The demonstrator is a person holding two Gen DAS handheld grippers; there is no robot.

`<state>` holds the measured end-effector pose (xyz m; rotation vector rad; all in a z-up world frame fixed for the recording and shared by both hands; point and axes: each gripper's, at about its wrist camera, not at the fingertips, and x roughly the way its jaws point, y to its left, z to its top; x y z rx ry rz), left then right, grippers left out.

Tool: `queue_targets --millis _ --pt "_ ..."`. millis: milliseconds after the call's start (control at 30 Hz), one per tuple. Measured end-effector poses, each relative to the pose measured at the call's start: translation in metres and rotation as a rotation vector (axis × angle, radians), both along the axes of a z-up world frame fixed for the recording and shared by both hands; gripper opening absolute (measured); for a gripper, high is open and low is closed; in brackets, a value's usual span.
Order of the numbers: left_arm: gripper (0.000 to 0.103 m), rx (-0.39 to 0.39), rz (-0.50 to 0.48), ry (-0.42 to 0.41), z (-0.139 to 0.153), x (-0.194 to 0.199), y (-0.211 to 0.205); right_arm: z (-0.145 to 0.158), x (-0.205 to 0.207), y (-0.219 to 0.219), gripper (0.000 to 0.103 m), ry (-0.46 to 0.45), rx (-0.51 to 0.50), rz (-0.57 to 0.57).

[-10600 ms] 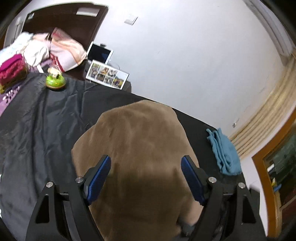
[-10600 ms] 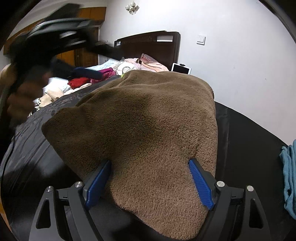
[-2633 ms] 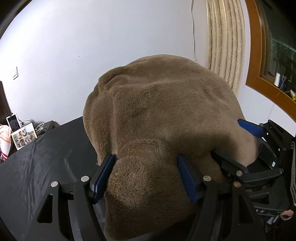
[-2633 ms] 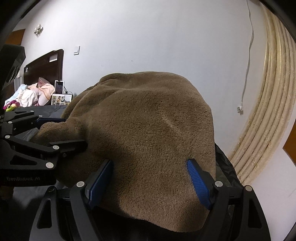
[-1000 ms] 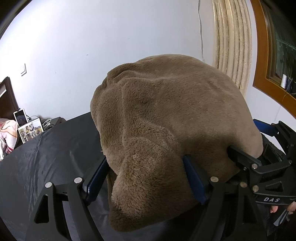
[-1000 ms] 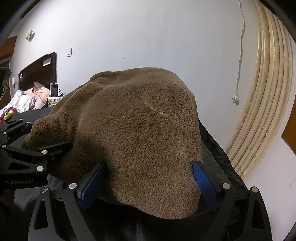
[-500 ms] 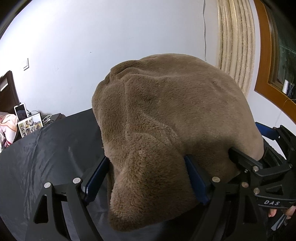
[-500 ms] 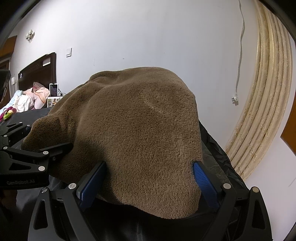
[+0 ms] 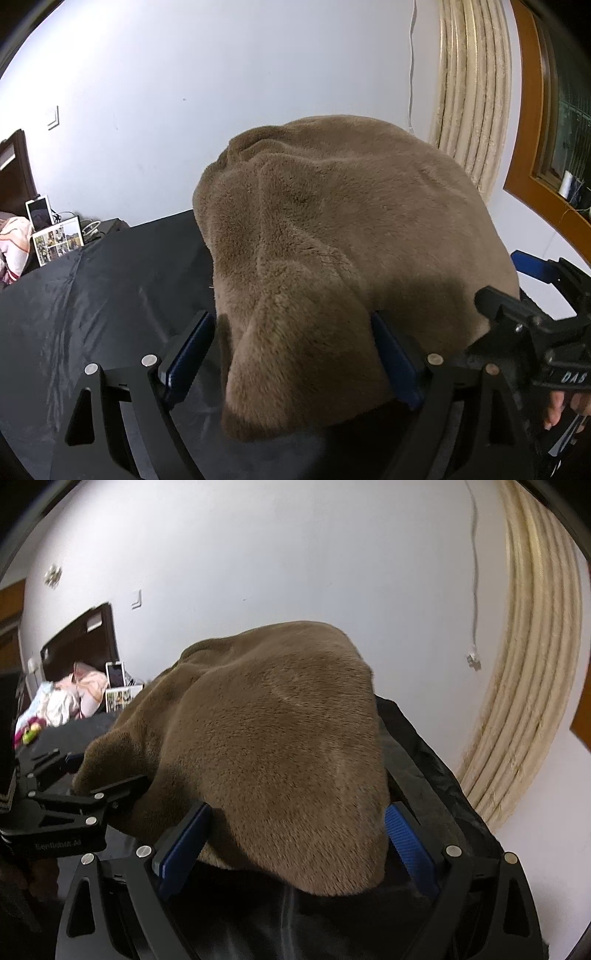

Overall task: Fold clothes
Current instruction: 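Open both grippers and withdraw them from the folded fleece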

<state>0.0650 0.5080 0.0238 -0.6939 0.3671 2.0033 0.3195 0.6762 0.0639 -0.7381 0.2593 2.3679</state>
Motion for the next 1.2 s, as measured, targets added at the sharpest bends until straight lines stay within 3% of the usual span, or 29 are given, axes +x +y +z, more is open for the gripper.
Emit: queue_targets --millis 133,233,733,1200 --pt "0.092 -0.028 -0.01 0.017 0.005 0.014 -0.004 0.005 0.012 -0.007 0.096 -0.001 -0.024 -0.035" --pt "0.102 -0.033 -0.004 -0.008 0.008 0.018 -0.008 0.009 0.018 -0.015 0.096 -0.017 -0.018 -0.058" --pt "0.102 -0.042 0.044 0.015 0.025 0.03 -0.025 0.026 0.029 -0.045 0.096 -0.004 0.045 -0.061" --pt "0.102 0.013 0.045 0.085 0.055 0.047 -0.037 0.053 0.038 -0.061 0.096 0.055 0.107 -0.1"
